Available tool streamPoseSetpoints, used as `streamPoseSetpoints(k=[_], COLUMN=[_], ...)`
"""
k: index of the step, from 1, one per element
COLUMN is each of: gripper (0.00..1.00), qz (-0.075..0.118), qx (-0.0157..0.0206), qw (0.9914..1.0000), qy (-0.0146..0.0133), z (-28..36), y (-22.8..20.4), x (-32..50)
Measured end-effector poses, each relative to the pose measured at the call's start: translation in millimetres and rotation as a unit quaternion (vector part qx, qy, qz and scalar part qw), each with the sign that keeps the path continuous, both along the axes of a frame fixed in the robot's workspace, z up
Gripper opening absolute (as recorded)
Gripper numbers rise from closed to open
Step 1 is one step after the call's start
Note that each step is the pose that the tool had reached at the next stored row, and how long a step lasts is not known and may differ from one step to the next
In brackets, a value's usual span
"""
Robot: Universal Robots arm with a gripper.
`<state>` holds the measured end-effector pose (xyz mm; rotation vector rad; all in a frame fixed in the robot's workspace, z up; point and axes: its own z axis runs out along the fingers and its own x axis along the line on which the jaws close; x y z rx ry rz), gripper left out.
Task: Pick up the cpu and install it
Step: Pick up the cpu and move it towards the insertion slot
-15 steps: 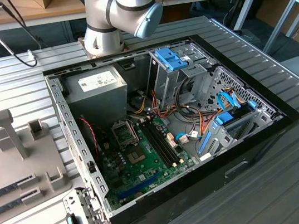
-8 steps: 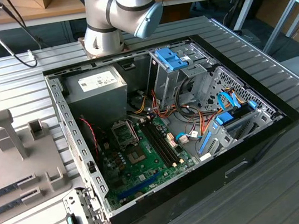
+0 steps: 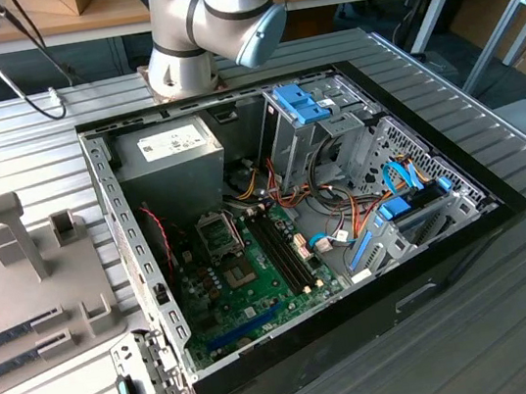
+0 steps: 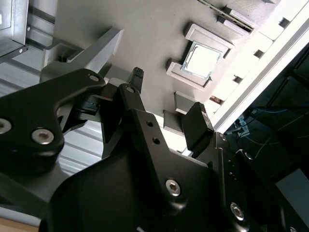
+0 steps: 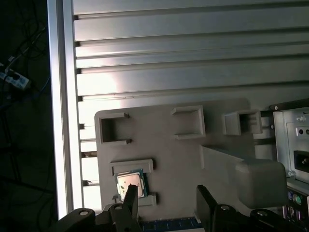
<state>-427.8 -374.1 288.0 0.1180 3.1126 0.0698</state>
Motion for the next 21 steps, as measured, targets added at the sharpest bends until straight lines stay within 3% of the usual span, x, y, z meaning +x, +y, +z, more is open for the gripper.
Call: streamPoseSetpoints(k=[21], gripper=[0.6], qz=[0.0], qx=[0.0], qw=[1.0], qy=[0.0], z=[-7.4], y=[0.0], x=[0.0])
